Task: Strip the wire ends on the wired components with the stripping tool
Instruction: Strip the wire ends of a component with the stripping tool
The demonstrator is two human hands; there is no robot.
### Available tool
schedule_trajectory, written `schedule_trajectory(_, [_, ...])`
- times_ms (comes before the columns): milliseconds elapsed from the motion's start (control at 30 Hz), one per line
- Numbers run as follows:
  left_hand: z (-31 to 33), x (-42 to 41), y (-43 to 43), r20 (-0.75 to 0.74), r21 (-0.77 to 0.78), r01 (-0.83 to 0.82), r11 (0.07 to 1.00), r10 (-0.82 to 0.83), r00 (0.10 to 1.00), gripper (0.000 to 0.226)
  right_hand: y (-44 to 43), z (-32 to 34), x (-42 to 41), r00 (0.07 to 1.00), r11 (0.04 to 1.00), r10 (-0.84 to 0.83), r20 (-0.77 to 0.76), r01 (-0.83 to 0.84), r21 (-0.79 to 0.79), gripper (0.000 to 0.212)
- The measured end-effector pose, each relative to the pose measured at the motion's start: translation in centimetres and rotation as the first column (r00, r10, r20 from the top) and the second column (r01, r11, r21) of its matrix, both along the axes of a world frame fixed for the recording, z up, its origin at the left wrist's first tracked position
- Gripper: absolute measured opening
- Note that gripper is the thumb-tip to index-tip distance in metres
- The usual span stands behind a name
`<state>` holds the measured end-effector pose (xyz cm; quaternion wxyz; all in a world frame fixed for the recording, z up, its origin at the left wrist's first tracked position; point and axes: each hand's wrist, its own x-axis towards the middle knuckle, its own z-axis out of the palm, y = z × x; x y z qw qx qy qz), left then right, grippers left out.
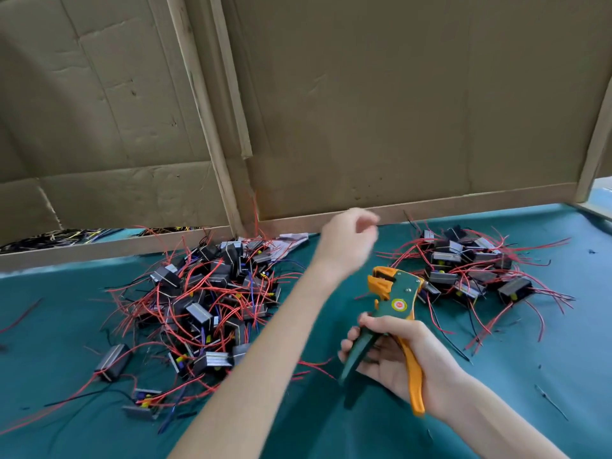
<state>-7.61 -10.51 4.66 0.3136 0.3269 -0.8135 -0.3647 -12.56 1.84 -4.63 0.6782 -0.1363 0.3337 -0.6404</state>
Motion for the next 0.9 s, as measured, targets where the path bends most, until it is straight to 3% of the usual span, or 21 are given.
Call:
schedule_trajectory(67, [-0.6,4.0,-2.8,0.175,-0.14,-0.107,0.984,0.131,0.976,0.025,-0.1,0.4,0.0,1.0,1.0,-0.006,0.009,0.006,-0.004,0.012])
schedule_trajectory(200, [-3.9,9.4,-6.8,0.559,-0.321,-0.146,0.936,0.311,0.769,0.028,-0.3,0.6,-0.1,0.999,0.999,0.043,-0.007,-0.042,0.014,0.015])
schedule_trajectory(300, [-6.0,10.2,-7.8,0.637,-0.426,-0.086,0.9,0.366,0.678,0.02,-0.6,0.3,-0.4,0.998,0.998,0.063,-0.003,-0.063,0.015,0.019])
schedule_trajectory(433, [-6.9,9.8,-8.0,0.542,-0.544,-0.141,0.827,0.475,0.694,0.005,-0.6,-0.1,-0.9,0.997,0.997,0.074,0.0,-0.074,-0.001,0.03])
schedule_trajectory(600, [-7.7,9.0,-7.6,0.512,-0.617,-0.069,0.784,0.467,0.721,0.023,-0.5,-0.3,-1.1,0.997,0.997,0.076,-0.008,-0.077,-0.014,0.031])
schedule_trajectory(700, [-7.3,9.1,-7.8,0.444,-0.671,-0.087,0.736,0.493,0.748,0.017,-0.4,-0.4,-1.2,0.997,0.997,0.079,-0.023,-0.079,-0.02,0.031])
schedule_trajectory(767, [-6.4,9.5,-7.9,0.291,-0.653,-0.186,0.734,0.47,0.833,0.012,-0.3,-0.3,-1.1,0.996,0.997,0.079,-0.031,-0.08,-0.016,0.032])
schedule_trajectory(833, [-4.7,10.1,-8.0,0.014,-0.541,-0.358,0.762,0.433,0.901,0.007,-0.3,-0.2,-1.0,0.996,0.997,0.078,-0.036,-0.079,-0.015,0.031])
schedule_trajectory(900, [-2.7,10.9,-8.1,-0.217,-0.377,-0.473,0.796,0.42,0.881,0.006,-0.2,-0.1,-1.0,0.996,0.997,0.071,-0.044,-0.072,-0.012,0.026])
